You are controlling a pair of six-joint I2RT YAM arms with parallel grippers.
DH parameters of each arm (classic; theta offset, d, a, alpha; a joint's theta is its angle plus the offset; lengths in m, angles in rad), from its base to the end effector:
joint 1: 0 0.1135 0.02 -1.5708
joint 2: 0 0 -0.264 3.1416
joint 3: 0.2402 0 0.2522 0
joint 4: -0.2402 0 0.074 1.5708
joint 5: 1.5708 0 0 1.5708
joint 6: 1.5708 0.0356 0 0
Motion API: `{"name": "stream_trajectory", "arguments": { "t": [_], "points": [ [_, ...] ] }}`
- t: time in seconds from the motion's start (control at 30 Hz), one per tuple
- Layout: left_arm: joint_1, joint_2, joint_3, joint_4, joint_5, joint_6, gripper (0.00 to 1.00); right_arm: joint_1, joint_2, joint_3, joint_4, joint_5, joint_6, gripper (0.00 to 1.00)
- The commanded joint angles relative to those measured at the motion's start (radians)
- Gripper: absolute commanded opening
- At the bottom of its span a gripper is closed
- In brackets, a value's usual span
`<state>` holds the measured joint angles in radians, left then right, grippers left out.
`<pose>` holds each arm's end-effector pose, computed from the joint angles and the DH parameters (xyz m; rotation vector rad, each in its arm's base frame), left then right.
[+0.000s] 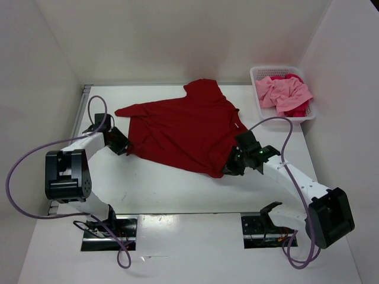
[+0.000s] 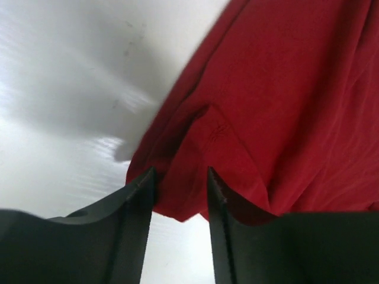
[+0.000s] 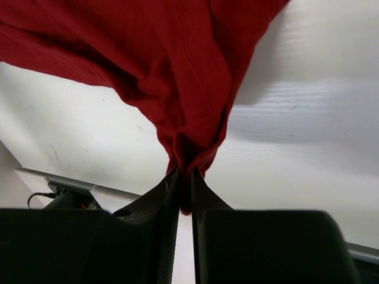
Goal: Fold and stack the t-shirts
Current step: Flatten out the tshirt
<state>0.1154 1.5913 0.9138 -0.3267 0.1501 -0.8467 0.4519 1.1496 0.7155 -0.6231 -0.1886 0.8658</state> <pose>0.3110 0.0307 0.1785 -1.1649 2.3562 -0.4581 0.1888 0.0990 0.2109 0.5028 2.7304 0.6537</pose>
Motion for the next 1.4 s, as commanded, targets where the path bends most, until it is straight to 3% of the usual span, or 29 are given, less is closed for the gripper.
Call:
{"name": "stream_trajectory", "arguments": {
  "t": [0.0,0.03,0.07,0.1,0.2,0.47,0.57,0.6,0.63,0.73,0.87,0.97,1.03,1.07,1.13,1.23,1.27,1.33,1.37],
  "points": [
    [-0.020,0.032,0.008,0.058,0.043,-0.017,0.44,0.005,0.015,0.055,0.083,0.005,-0.017,0.16],
    [-0.020,0.032,0.008,0.058,0.043,-0.017,0.41,0.005,0.025,0.067,0.083,0.005,-0.017,0.16],
    [-0.035,0.044,0.022,0.058,0.043,-0.017,0.27,0.005,0.025,0.076,0.083,0.014,-0.017,0.16],
    [-0.048,0.044,0.022,0.048,0.043,-0.017,0.18,0.005,0.025,0.076,0.083,0.014,-0.017,0.16],
    [-0.048,-0.020,0.013,0.000,0.031,-0.006,0.02,0.005,0.025,0.088,0.073,0.025,-0.017,0.16],
    [-0.019,-0.463,-0.102,-0.262,-0.014,0.061,0.00,-0.042,-0.086,0.030,-0.090,-0.014,-0.017,0.13],
    [-0.029,-0.534,-0.168,-0.333,0.041,0.025,0.34,-0.140,-0.096,0.056,-0.156,-0.078,-0.082,0.16],
    [-0.039,-0.551,-0.168,-0.354,0.042,0.014,0.53,-0.162,-0.087,0.067,-0.170,-0.109,-0.100,0.20],
    [-0.039,-0.565,-0.168,-0.368,0.023,0.003,0.61,-0.180,-0.087,0.081,-0.184,-0.109,-0.112,0.26],
    [-0.039,-0.590,-0.101,-0.393,-0.066,0.003,0.70,-0.200,-0.096,0.125,-0.202,-0.100,-0.132,0.42],
    [-0.029,-0.535,-0.015,-0.309,-0.152,0.032,0.70,-0.246,-0.054,0.194,-0.132,-0.087,-0.152,0.48],
    [-0.029,-0.443,-0.027,-0.137,-0.117,0.041,0.79,-0.257,0.039,0.206,0.041,-0.039,-0.152,0.49],
    [-0.029,-0.296,-0.027,-0.079,-0.090,0.041,0.81,-0.257,0.175,0.226,0.155,0.004,-0.162,0.35],
    [-0.019,-0.234,-0.004,-0.043,-0.078,0.057,0.81,-0.257,0.224,0.246,0.177,0.021,-0.162,0.16],
    [-0.010,-0.054,0.069,-0.043,-0.089,0.072,0.81,-0.257,0.313,0.312,0.227,0.081,-0.172,0.12],
    [-0.010,0.118,0.149,-0.021,-0.089,0.100,0.79,-0.266,0.444,0.412,0.237,0.132,-0.218,0.34],
    [0.000,0.251,0.234,0.045,-0.066,0.100,0.71,-0.266,0.552,0.508,0.226,0.211,-0.256,0.47],
    [0.000,0.311,0.296,0.046,-0.050,0.091,0.62,-0.266,0.614,0.541,0.226,0.245,-0.268,0.55],
    [0.000,0.355,0.307,0.046,-0.034,0.090,0.53,-0.266,0.631,0.541,0.238,0.288,-0.268,0.58]
  ]
}}
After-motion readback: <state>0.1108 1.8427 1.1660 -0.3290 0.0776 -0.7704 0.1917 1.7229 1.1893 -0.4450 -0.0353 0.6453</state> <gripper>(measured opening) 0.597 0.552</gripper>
